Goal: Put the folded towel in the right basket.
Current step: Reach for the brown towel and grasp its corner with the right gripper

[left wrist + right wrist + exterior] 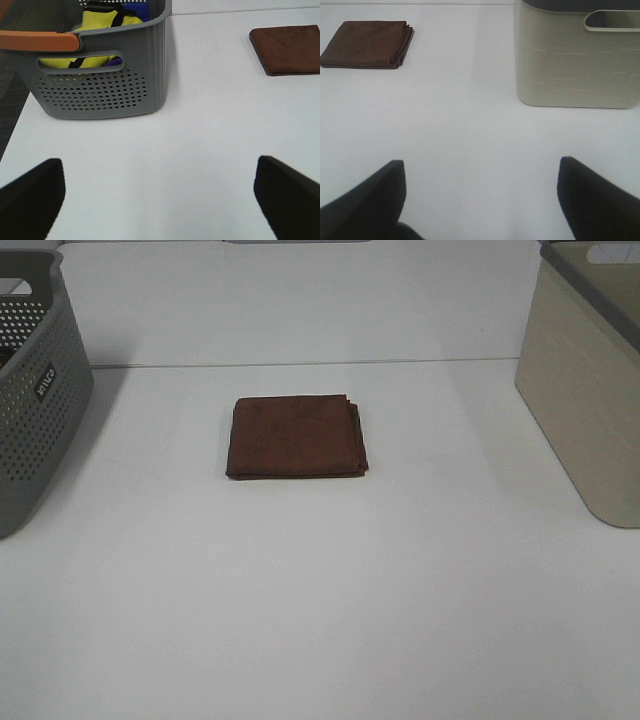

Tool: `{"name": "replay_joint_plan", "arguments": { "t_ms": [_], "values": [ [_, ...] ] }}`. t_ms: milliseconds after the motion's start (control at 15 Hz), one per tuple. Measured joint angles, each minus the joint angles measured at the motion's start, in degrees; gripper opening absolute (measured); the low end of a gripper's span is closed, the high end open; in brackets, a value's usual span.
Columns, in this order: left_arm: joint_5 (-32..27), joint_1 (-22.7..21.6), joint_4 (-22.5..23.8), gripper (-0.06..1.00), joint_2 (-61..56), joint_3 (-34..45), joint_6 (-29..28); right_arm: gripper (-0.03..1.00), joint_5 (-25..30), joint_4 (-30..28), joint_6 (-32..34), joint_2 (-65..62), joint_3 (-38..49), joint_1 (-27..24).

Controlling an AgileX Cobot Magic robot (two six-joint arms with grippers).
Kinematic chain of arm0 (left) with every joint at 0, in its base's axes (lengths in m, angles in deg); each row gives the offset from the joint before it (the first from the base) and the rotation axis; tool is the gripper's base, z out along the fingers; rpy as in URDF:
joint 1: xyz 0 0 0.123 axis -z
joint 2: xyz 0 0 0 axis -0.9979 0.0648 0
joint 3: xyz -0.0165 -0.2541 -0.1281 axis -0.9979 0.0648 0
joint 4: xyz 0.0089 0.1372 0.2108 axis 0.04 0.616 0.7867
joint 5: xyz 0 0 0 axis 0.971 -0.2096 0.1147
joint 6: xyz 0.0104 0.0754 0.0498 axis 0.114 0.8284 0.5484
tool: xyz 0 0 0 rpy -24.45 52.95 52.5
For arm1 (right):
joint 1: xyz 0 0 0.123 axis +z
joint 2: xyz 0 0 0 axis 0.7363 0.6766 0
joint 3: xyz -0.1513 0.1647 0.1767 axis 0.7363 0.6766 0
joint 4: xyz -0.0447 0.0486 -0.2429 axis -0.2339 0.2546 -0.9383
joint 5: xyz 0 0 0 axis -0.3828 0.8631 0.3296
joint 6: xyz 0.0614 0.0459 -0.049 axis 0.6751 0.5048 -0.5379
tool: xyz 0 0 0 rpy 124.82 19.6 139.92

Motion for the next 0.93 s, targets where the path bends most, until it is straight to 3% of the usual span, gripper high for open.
{"name": "replay_joint_plan", "arguments": {
  "t_ms": [933],
  "values": [
    [0.0, 0.0, 0.0, 0.97, 0.0, 0.0, 0.0, 0.78, 0.0, 0.0, 0.0, 0.0, 0.0, 0.0]
  ]
}}
